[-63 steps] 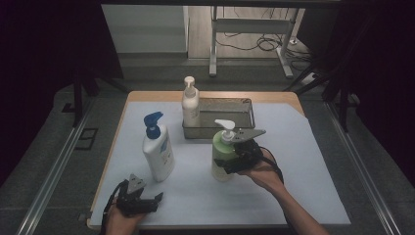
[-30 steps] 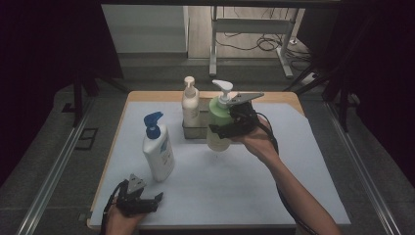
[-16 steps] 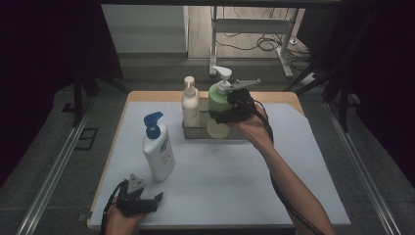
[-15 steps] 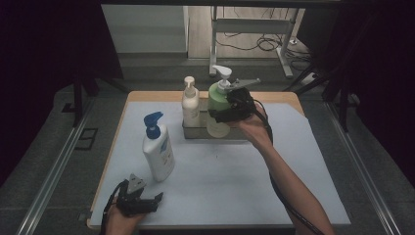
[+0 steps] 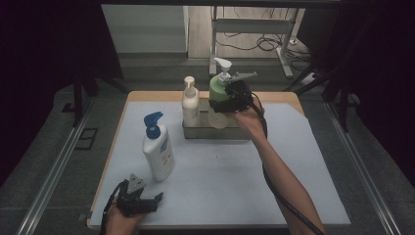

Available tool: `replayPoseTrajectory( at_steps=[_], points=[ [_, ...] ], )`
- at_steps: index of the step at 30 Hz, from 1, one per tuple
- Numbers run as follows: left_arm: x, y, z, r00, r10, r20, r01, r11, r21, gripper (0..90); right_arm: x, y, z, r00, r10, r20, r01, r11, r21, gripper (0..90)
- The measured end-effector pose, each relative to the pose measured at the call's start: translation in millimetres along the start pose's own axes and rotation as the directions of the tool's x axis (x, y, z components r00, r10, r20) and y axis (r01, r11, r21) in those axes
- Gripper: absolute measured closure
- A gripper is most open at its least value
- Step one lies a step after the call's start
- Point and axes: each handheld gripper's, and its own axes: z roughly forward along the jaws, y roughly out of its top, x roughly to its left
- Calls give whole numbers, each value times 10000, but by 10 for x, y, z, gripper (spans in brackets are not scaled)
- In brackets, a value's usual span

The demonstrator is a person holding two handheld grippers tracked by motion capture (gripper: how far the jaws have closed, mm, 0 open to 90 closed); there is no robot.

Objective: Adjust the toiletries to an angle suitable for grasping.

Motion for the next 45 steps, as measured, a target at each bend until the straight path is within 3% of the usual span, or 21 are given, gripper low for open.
replayPoseTrajectory(
  at_steps=[13,45],
  points=[
    [1,1,0,10000,6,8,-6,10000,6,105,-66,-17,202,9996,98,271,-100,9999,63,126],
    [0,1,-1,10000,11,-10,-11,10000,6,105,-46,-387,589,9998,208,-75,-199,9940,1074,127]
  ],
)
